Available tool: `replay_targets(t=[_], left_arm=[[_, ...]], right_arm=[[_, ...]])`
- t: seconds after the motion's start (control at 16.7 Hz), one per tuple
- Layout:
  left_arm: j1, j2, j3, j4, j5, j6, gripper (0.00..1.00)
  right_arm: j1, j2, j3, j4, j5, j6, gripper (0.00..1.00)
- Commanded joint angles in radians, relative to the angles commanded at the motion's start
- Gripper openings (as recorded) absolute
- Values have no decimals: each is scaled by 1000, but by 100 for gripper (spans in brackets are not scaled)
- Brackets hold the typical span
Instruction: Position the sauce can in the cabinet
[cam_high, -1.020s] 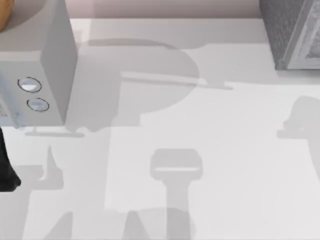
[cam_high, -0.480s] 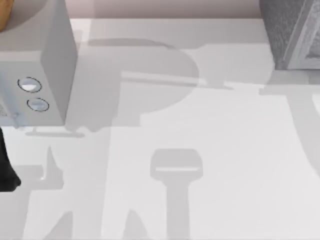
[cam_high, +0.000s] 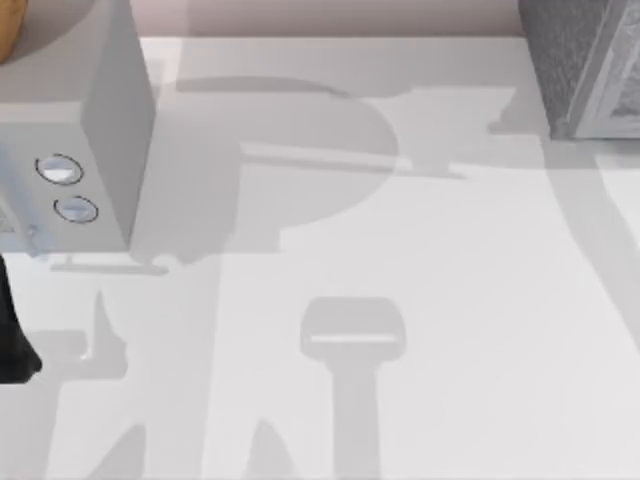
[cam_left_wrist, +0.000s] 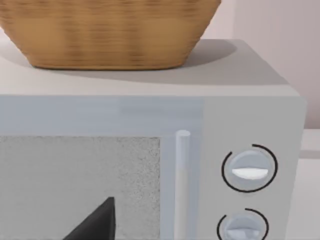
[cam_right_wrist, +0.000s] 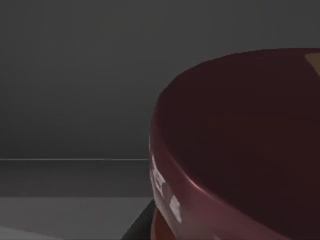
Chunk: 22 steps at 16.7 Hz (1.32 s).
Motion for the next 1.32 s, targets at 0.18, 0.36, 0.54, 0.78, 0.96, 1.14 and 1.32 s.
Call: replay_targets(t=[0.18, 0.36, 0.54, 0.78, 0.96, 1.14, 1.32], left_arm=[[0, 0, 0, 0, 0, 0, 100], [0, 0, 0, 0, 0, 0, 100], [0, 0, 0, 0, 0, 0, 100], [0, 0, 0, 0, 0, 0, 100], [0, 0, 0, 0, 0, 0, 100], [0, 0, 0, 0, 0, 0, 100], [0, 0, 0, 0, 0, 0, 100]], right_arm=[[1, 12, 8, -12, 2, 0, 0], [-2, 11, 3, -10, 1, 2, 0], [-11, 44, 41, 6, -8, 1, 0], [-38, 217, 205, 27, -31, 2, 0], [-56, 405, 310, 28, -46, 2, 0], [-78, 507, 417, 51, -66, 2, 0], [-87, 529, 444, 69, -76, 1, 0]])
